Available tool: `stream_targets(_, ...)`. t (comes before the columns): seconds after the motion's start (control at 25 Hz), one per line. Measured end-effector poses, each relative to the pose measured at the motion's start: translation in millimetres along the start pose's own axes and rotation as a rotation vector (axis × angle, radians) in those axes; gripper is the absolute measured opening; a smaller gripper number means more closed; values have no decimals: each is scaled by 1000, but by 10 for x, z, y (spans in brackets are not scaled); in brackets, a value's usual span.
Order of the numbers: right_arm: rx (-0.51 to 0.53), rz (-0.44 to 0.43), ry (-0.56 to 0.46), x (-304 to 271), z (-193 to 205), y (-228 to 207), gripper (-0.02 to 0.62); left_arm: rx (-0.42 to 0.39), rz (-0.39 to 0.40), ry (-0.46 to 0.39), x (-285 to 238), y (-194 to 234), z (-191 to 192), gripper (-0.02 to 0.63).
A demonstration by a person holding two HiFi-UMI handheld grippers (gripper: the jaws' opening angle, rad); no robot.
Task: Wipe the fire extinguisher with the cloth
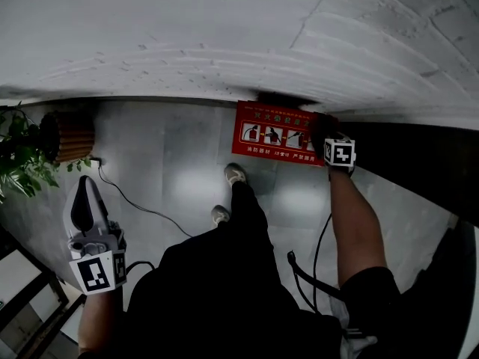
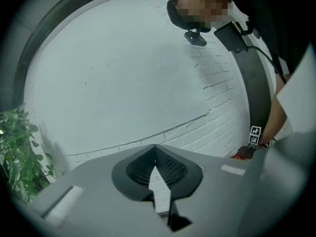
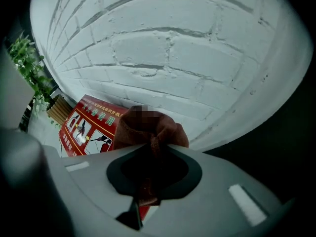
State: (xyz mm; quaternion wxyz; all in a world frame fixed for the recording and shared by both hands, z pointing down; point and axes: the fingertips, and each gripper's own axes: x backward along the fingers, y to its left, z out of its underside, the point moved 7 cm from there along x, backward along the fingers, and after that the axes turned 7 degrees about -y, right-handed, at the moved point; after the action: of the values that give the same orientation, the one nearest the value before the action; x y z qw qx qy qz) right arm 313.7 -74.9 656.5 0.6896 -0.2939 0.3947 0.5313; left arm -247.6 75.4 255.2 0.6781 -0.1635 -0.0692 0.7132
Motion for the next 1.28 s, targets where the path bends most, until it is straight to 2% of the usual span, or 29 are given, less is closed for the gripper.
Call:
stream_targets(0.28,15,-8,-21,126,-117,252,35,30,-65,-38,186,133,-11,0)
stream_targets(0.56,65,-110,-89,138,-463,874,35,39,-136,-89,457,300,-46,0)
stream_targets(0.72,118,-180,-133,74,-669,1233,35,79,-181,-45,610,364,26,0)
stream_targets(0.84,146,-242,-144,-43,-768,1553,35,48,-208,-28,751,424,50,0)
stream_targets(1.12,262,-371,-126,-290,-855,2307,35,11,-280,-1,1086,508,129,0)
stream_targets(1.28,339,-425,-94,-387,-836,2649,35,44,-329,48,1239,531,240,0)
